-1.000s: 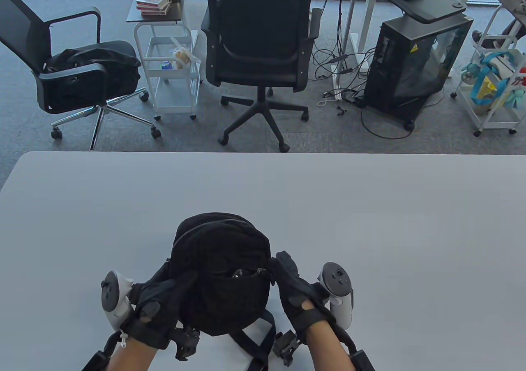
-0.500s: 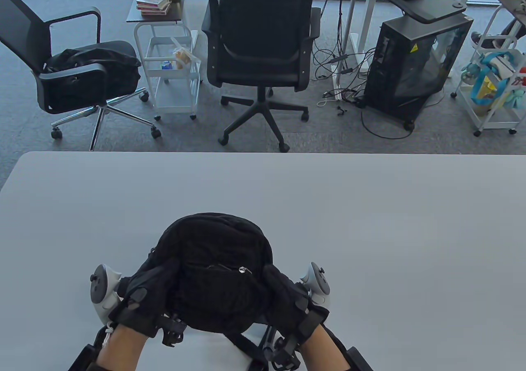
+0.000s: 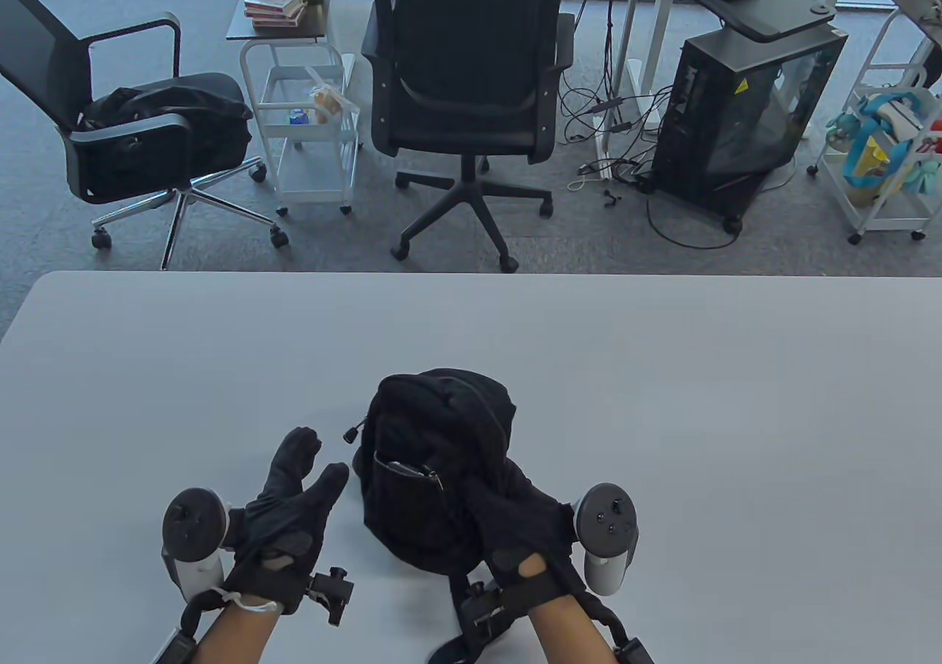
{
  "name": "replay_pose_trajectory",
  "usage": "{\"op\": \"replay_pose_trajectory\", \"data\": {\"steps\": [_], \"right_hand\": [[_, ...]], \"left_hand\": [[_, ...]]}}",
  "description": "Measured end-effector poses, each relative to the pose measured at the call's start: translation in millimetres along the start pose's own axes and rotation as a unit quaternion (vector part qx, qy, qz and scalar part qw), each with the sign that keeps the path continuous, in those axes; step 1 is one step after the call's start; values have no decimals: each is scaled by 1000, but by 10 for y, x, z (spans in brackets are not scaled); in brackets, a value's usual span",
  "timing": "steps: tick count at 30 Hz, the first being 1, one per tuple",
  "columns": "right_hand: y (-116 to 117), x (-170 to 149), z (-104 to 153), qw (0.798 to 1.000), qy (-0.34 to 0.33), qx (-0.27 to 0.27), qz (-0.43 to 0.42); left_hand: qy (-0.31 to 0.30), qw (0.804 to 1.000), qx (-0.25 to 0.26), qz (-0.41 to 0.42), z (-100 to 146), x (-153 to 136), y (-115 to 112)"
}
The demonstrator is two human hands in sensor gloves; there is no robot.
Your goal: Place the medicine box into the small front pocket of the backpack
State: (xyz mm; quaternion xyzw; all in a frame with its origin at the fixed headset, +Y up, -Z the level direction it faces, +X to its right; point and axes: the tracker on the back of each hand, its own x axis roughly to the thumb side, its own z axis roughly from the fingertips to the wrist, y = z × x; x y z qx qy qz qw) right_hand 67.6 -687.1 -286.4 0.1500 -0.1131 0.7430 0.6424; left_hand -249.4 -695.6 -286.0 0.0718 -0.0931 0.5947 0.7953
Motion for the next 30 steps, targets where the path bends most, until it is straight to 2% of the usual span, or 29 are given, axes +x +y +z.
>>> {"op": "replay_pose_trajectory", "data": {"steps": [3, 4, 9, 12, 15, 17, 19, 23, 28, 30], "right_hand": [[52, 5, 7, 999, -11, 15, 44], [104, 3, 20, 998, -12, 22, 55], [359, 49, 99, 993, -27, 59, 99], [415, 56, 108, 990, -31, 58, 125], [385, 21, 100, 994, -16, 43, 103], [333, -28, 83, 997, 5, 39, 73], [259, -98, 67, 999, 38, 30, 7], [147, -164, 37, 992, 72, 30, -99], [97, -156, 4, 977, 83, 56, -188], [93, -130, 1, 974, 86, 67, -200]], "left_hand": [[-40, 997, -42, -41, 26, 120, -186], [-47, 995, -78, -51, 39, 152, -273], [-31, 977, -133, -165, 112, 171, -431], [-13, 980, -113, -164, 105, 150, -433], [-18, 980, -101, -169, 88, 170, -426], [-35, 977, -88, -191, 74, 207, -401], [-51, 977, -68, -194, 71, 243, -344], [-82, 976, -16, -200, 32, 280, -167], [-79, 973, 7, -216, -22, 198, -35], [-70, 974, 12, -215, -43, 166, -8]]}}
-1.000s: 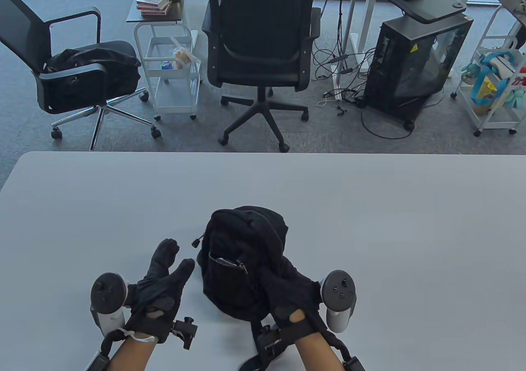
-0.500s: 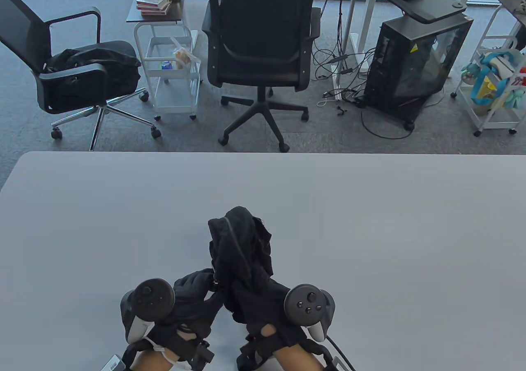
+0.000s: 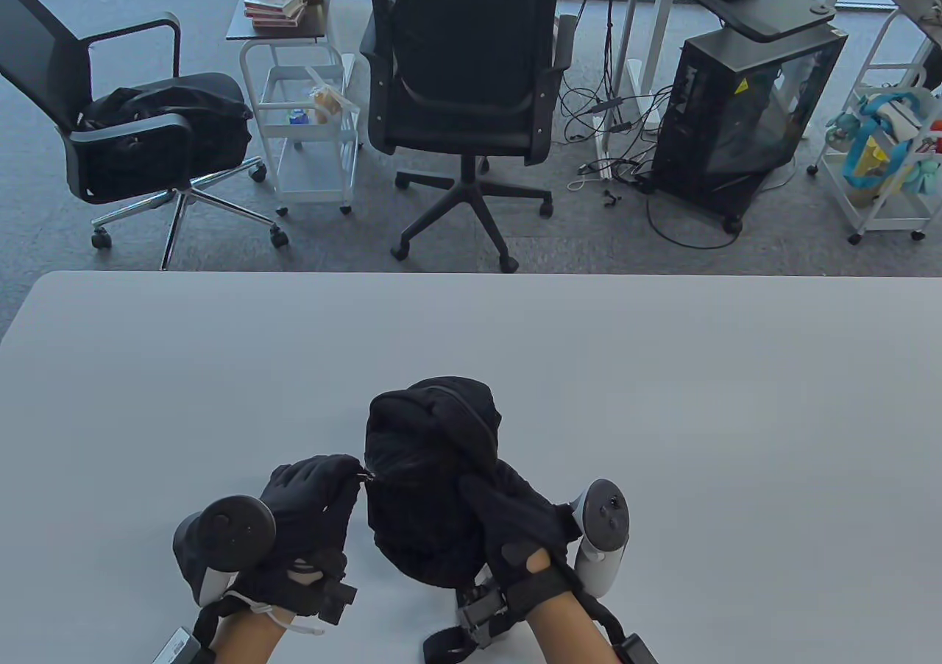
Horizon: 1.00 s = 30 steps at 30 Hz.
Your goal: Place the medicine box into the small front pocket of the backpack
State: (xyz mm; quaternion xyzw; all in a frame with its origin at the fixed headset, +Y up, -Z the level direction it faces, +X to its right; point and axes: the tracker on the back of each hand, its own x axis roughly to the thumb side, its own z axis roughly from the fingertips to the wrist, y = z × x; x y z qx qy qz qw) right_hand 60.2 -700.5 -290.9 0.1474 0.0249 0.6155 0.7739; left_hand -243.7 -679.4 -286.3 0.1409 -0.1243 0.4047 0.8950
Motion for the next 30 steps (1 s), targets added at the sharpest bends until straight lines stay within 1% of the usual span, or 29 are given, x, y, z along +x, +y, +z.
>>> {"op": "replay_pose_trajectory", "data": {"steps": [3, 5, 6, 7, 8, 9, 10, 12, 15, 18, 21, 24, 25, 28, 30], "right_hand": [[-7, 77, -3, 1000, -11, 15, -11], [-29, 131, -3, 998, -18, 16, -50], [-37, 157, -4, 998, -16, 16, -66], [-56, 157, 0, 998, -17, 12, -52], [-77, 150, 4, 999, -20, 2, -31], [-119, 143, 14, 1000, -14, -23, -3], [-150, 132, 22, 999, -6, -39, 6], [-218, 86, 16, 998, 7, -57, -2], [-357, -30, -1, 994, 39, -95, 23], [-466, -176, -20, 991, 72, -107, 27], [-545, -315, -36, 989, 102, -103, 14], [-623, -420, -53, 985, 128, -112, 2], [-657, -437, -53, 983, 136, -119, 26], [-754, -437, -66, 971, 144, -131, 142], [-793, -421, -72, 962, 148, -132, 186]], "left_hand": [[15, 1000, 5, -18, -37, -97, 37], [37, 999, 6, -24, -54, -195, 59], [38, 999, 8, -6, -54, -231, 58], [39, 999, 17, 14, -53, -229, 44], [39, 999, 16, 15, -45, -224, 37], [37, 999, 9, 12, -34, -221, 27], [38, 999, 5, 12, -26, -220, 23], [42, 999, 3, 20, -5, -218, 24], [45, 999, -5, 24, 1, -213, 5], [44, 999, -14, 19, -4, -220, -30], [46, 999, -18, 23, -3, -227, -47], [48, 998, -24, 25, 0, -227, -62], [49, 998, -25, 27, 2, -228, -69], [53, 998, -31, 29, 1, -229, -88], [52, 998, -35, 27, -1, -223, -97]]}}
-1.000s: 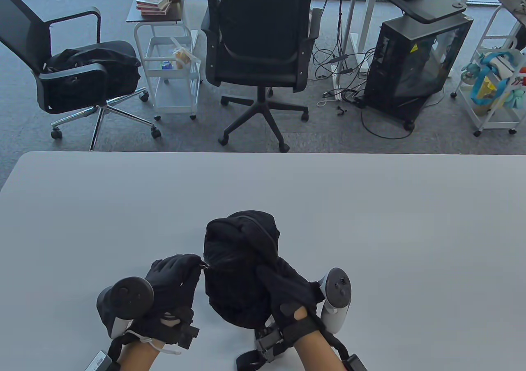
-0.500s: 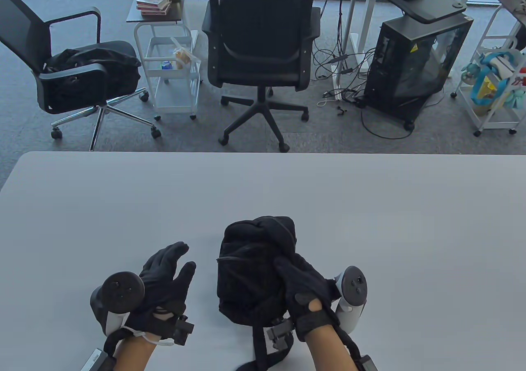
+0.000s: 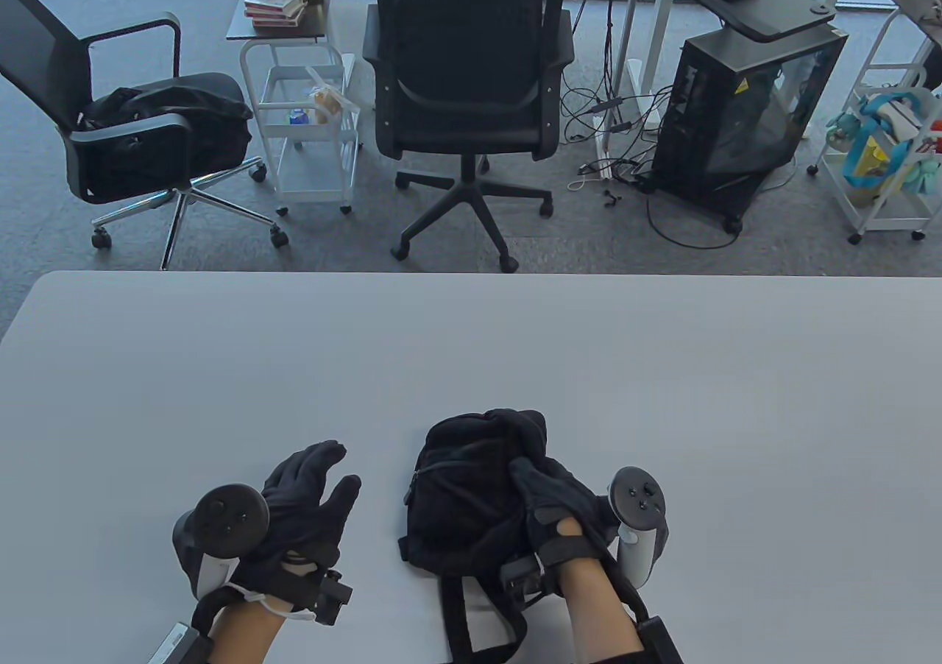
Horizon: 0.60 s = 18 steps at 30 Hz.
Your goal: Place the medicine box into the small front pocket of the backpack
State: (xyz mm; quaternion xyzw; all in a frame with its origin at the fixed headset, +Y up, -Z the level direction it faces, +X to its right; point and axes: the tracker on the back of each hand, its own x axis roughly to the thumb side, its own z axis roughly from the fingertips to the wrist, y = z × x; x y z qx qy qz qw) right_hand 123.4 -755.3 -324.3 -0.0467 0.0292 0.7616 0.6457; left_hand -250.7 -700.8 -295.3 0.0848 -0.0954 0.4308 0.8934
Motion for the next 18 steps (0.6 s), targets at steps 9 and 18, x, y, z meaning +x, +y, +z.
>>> {"op": "replay_pose_trajectory", "data": {"steps": [9, 18], "right_hand": [[-297, 137, -108, 972, 5, -31, 232], [-294, 685, 189, 931, -102, -4, 350]], "left_hand": [[-2, 1000, -16, 21, -25, 15, 1], [-7, 1000, -15, -20, -2, 129, 83]]}}
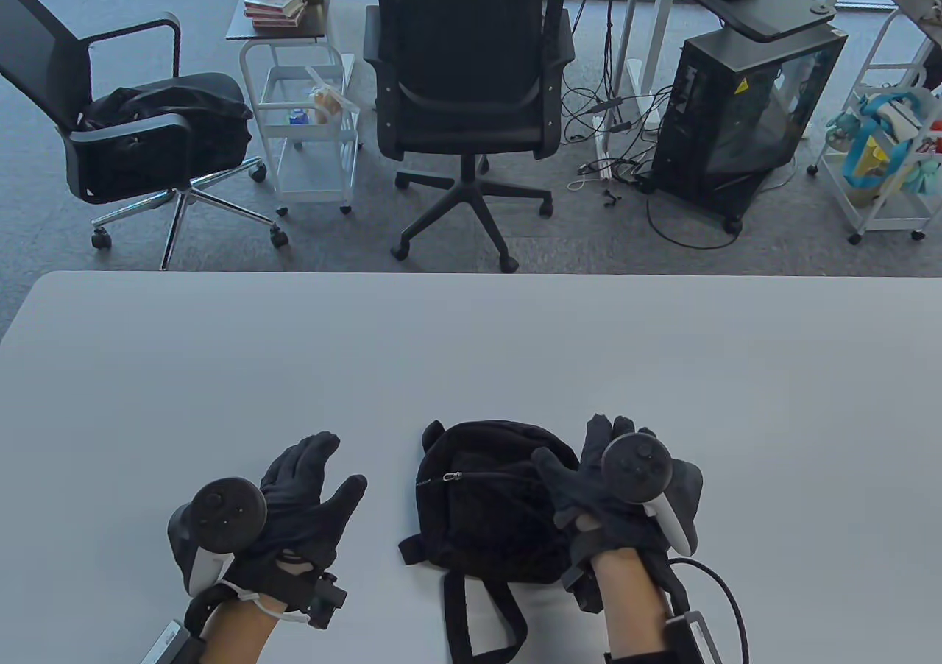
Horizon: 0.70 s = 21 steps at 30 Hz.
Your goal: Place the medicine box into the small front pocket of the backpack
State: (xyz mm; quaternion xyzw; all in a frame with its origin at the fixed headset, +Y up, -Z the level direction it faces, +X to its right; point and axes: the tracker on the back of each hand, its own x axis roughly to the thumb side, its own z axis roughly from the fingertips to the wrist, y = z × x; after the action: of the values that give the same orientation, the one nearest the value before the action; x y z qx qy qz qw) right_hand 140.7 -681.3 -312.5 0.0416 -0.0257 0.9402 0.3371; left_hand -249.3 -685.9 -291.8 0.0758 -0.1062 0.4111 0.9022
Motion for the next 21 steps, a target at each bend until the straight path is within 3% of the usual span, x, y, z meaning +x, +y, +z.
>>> {"op": "replay_pose_trajectory", "data": {"steps": [2, 3, 5, 7, 13, 21], "right_hand": [[36, 95, 102, 998, -60, -18, 27], [95, 154, 148, 992, -113, -9, 59], [147, 234, 210, 984, -133, 29, 115], [145, 290, 259, 978, -164, -23, 128], [221, 205, 256, 985, -140, -79, 67], [316, 56, 211, 992, -96, -54, 63]], "left_hand": [[-4, 1000, 1, -31, 10, 34, -12], [-7, 999, 1, -53, 17, 50, -24], [1, 996, -12, -88, 25, 65, -50], [16, 992, -46, -118, 26, 55, -75], [20, 991, -61, -118, 42, -18, -202], [-11, 991, -61, -116, 53, 53, -336]]}}
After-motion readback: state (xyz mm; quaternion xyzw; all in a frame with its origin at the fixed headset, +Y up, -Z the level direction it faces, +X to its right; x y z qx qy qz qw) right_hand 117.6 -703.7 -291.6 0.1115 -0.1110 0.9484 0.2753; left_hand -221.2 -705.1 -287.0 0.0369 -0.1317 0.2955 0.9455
